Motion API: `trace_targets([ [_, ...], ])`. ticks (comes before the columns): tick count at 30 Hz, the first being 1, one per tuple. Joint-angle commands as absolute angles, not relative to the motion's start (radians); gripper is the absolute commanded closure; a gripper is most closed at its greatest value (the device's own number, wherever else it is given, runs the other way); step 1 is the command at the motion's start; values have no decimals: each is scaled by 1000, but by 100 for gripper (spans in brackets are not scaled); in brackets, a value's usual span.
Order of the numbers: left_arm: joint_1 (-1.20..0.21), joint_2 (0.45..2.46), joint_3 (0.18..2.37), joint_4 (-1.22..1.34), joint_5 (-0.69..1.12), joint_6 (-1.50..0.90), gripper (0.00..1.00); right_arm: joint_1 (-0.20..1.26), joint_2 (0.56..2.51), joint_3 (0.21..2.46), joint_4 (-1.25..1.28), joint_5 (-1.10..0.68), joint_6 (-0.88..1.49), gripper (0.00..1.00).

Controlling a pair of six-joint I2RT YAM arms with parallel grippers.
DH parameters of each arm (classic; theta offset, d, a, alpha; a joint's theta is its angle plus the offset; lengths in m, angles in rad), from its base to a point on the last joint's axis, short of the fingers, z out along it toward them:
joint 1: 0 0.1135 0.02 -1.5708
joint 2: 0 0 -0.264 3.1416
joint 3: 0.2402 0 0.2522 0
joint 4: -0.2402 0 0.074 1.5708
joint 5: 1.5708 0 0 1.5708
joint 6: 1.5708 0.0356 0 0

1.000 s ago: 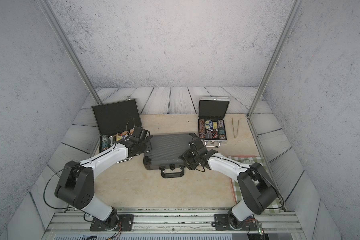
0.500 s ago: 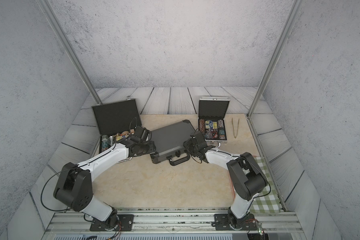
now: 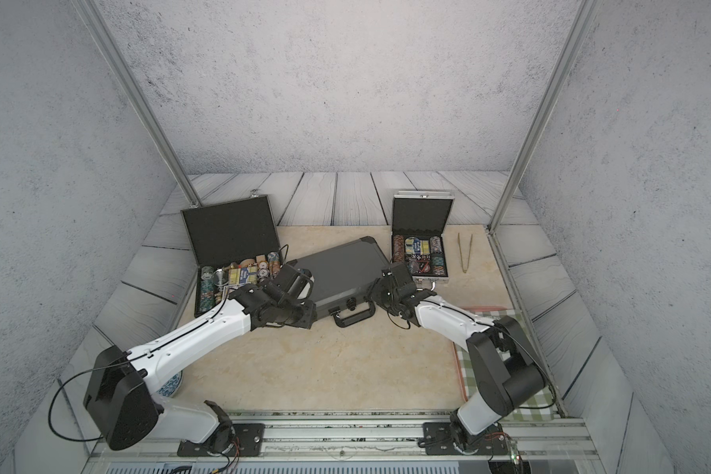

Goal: Close the poker set cases
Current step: Move the poker set case to the center of the board.

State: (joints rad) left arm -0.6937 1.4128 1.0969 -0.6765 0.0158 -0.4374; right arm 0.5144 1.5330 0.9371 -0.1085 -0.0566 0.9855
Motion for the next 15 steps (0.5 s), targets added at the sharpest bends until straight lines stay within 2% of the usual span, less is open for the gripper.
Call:
trace_targets([
  [1, -693, 1472, 1086, -664, 7, -462, 59, 477, 1458, 968, -205, -42, 845, 33],
  [7, -689, 1557, 1089, -522, -145, -504, 61, 451, 1505, 1025, -243, -61, 686, 31],
  [15, -653, 1684, 1158, -515, -289, -539, 61, 425, 1623, 1102, -227, -104, 607, 28],
])
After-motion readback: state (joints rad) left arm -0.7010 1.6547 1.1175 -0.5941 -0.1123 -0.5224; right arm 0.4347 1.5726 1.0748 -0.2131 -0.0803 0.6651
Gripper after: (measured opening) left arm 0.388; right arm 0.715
